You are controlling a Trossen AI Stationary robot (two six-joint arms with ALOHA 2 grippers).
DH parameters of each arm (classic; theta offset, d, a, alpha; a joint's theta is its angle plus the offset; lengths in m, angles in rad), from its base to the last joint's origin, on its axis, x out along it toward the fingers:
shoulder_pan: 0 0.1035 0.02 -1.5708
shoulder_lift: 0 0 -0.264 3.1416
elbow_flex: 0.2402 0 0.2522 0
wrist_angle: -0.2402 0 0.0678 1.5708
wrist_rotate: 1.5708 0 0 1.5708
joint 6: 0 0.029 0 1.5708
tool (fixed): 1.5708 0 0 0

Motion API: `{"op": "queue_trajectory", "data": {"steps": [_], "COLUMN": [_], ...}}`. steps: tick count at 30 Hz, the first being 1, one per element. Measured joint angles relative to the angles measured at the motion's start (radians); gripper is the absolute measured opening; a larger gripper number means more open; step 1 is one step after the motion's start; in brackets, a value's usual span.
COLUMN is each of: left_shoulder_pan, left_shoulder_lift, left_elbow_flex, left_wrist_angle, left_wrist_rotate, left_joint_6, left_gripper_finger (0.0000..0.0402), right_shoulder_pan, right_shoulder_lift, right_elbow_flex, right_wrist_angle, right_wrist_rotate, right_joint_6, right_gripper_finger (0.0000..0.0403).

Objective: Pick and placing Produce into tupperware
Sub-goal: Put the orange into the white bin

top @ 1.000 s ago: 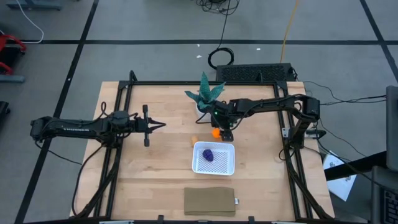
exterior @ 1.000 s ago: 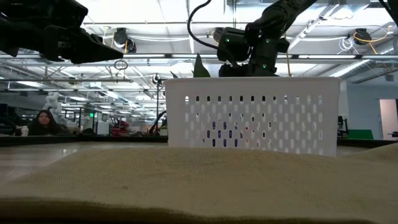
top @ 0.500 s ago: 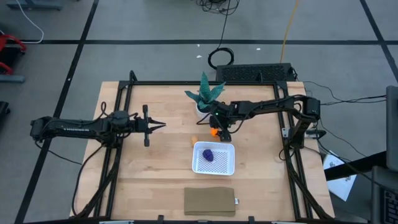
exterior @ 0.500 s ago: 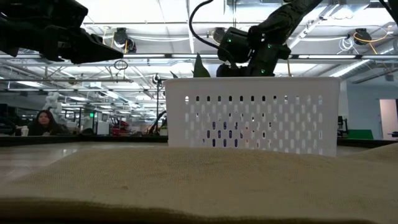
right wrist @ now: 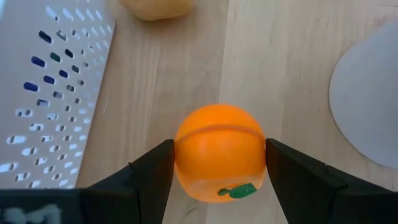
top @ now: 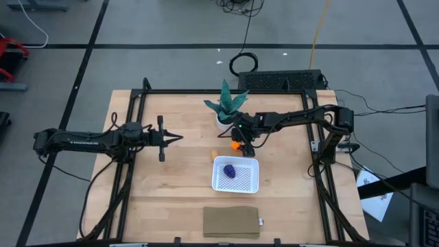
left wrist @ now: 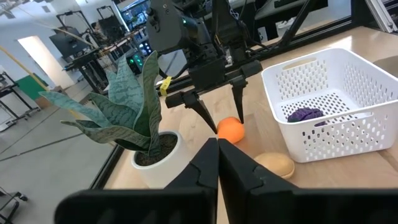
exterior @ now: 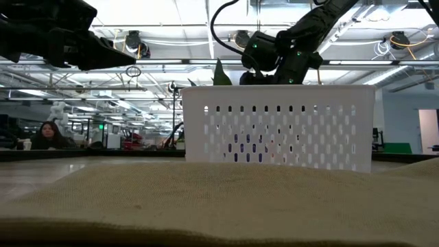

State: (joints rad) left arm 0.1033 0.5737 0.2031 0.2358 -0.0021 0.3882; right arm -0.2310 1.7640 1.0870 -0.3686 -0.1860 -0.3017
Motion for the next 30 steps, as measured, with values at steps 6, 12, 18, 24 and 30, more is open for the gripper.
{"op": "queue_trajectory", "data": {"steps": [6, 12, 18, 24, 30], "left_shoulder_pan": [0.0, 0.0, 0.0, 0.0, 0.0], "left_shoulder_lift": [0.0, 0.0, 0.0, 0.0, 0.0], "left_elbow_flex": [0.0, 0.0, 0.0, 0.0, 0.0], "left_wrist_angle": [0.0, 0.0, 0.0, 0.0, -0.001], "left_wrist_rotate": [0.0, 0.0, 0.0, 0.0, 0.0], "left_joint_6": [0.0, 0.0, -0.005, -0.004, -0.004], "left_gripper_finger": [0.0027, 0.0018, 0.0002, 0.0017, 0.0027], "right_shoulder_pan": [0.0, 0.0, 0.0, 0.0, 0.0], "right_shoulder_lift": [0.001, 0.001, 0.001, -0.012, -0.048], "right_elbow_flex": [-0.001, -0.001, -0.001, -0.001, -0.003], "right_wrist_angle": [0.013, 0.022, 0.025, 0.017, 0.003], "right_wrist_rotate": [0.0, 0.0, 0.0, 0.002, 0.01], "right_joint_6": [-0.001, 0.0, 0.001, 0.001, 0.002], "right_gripper_finger": [0.0235, 0.0215, 0.0199, 0.0196, 0.0195]}}
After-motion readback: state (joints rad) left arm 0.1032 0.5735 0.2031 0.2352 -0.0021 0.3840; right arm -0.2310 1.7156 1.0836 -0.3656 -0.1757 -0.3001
